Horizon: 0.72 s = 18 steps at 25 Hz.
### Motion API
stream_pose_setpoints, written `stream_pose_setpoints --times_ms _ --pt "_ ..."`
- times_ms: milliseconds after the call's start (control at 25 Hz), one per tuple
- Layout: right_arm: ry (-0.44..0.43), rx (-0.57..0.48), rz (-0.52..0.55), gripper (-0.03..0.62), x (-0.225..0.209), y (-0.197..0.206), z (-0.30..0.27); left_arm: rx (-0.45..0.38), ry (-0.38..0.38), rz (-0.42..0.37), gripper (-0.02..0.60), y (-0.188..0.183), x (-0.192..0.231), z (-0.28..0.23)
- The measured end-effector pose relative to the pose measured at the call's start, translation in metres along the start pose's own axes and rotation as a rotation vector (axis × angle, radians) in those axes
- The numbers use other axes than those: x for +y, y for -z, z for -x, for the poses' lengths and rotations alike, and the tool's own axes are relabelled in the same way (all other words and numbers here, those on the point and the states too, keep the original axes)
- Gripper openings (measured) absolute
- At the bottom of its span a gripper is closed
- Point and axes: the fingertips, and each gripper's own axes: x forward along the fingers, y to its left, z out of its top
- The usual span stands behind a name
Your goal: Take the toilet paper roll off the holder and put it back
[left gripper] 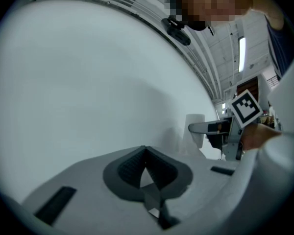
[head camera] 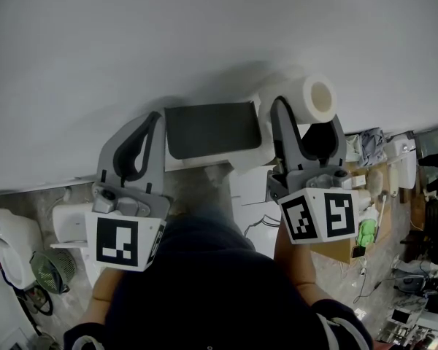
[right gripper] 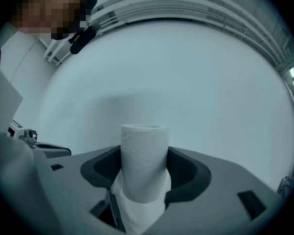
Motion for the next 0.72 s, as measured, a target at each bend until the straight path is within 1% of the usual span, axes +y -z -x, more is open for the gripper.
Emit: stream_pose_setpoints --times_ms 120,280,440,560,720 --pt "-0.005 0.001 0.002 0.298 0.008 0.000 -0.002 -0.027 -0.002 -0.014 0.002 -0.002 0.007 0.004" --pt "-0.008 0.003 0.004 0.298 0.015 0.001 0.000 -0.010 0.001 -0.015 0.002 0.002 0.009 0.009" --pt "-0.013 0.009 0.007 0.298 0.020 0.002 -0.001 -0.046 0.004 -0.004 0.002 -0.005 0.010 0.012" --pt "-0.020 0.010 0.008 0.298 0.025 0.003 -0.002 -0.016 -0.010 -0.007 0.002 0.001 0.015 0.017" --pt "-0.033 0.012 0.004 0.298 0.029 0.005 -0.003 -0.012 -0.019 -0.011 0.002 0.003 0.017 0.020"
